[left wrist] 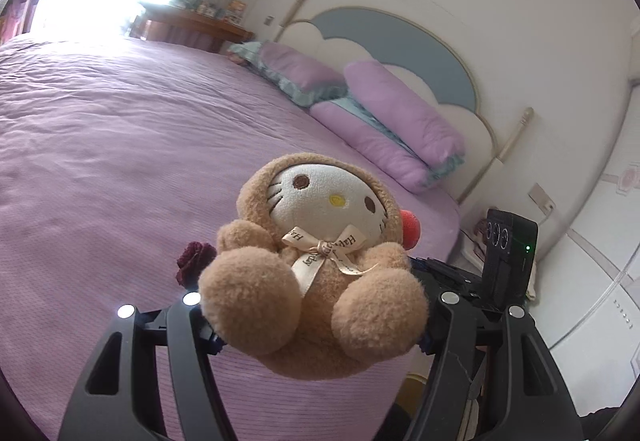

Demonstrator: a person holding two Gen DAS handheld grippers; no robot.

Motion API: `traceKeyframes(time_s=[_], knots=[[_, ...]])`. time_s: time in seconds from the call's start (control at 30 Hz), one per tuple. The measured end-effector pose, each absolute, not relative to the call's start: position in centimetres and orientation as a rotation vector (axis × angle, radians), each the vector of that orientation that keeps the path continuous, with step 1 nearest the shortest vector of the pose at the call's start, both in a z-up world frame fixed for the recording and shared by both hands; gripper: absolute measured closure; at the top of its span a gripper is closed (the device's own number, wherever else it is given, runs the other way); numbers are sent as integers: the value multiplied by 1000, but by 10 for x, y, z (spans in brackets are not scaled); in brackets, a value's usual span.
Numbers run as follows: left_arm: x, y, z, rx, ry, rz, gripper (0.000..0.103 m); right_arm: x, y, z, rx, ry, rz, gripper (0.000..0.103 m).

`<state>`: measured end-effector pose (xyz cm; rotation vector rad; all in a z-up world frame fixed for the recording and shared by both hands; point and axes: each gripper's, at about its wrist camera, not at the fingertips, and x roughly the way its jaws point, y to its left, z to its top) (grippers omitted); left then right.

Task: Collect trash
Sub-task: 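Carry the plush bear and milk carton in both tools over the yellow bin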

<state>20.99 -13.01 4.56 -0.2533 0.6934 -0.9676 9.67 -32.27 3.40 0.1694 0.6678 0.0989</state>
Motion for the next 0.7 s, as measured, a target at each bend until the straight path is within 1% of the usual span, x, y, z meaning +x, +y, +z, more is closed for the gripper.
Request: traceKeyframes(time_s=[0.33,0.43,0.7], knots=[[140,-228,39,-169,745,-1182,37,-29,-387,39,212,628,-93,51],[115,-254,36,-135,753,-1244,37,-65,-403,31,220,642,-183,51],[49,-330,12,-67,833,-1401,37,-174,-440,5,369,622,-327,51]])
